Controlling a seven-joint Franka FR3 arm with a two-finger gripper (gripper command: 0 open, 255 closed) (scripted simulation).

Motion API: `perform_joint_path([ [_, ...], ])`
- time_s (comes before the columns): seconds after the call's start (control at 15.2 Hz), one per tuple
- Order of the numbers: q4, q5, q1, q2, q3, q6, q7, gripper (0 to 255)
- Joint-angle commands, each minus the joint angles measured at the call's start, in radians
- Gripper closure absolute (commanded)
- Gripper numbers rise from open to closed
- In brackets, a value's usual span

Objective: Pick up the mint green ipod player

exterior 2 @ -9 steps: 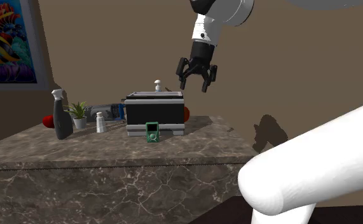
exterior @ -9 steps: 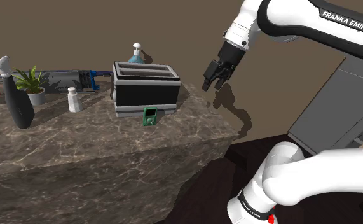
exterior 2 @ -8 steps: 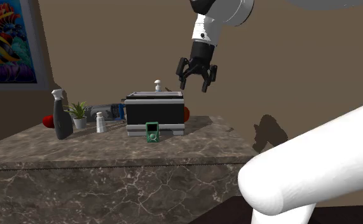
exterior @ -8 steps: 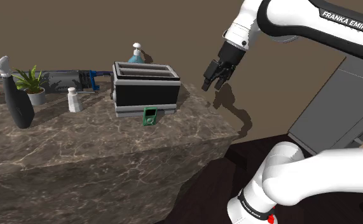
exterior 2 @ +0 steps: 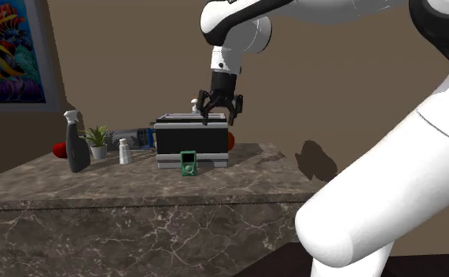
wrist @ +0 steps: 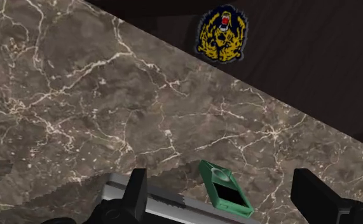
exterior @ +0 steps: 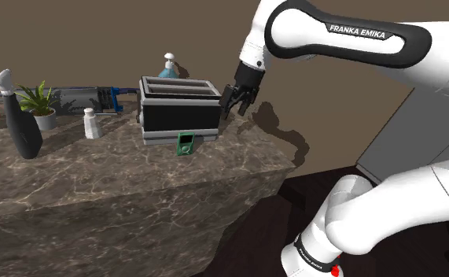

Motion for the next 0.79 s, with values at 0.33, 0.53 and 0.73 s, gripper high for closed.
perform_joint_path([
  [0.33, 0.102, -0.043, 0.017, 0.259, 0.057, 0.111, 0.026, 0],
  [0.53, 0.163, -0.070, 0.025, 0.375, 0.079, 0.143, 0.044, 0],
  [0.73, 0.235, -0.104, 0.034, 0.492, 0.097, 0.165, 0.064, 0],
])
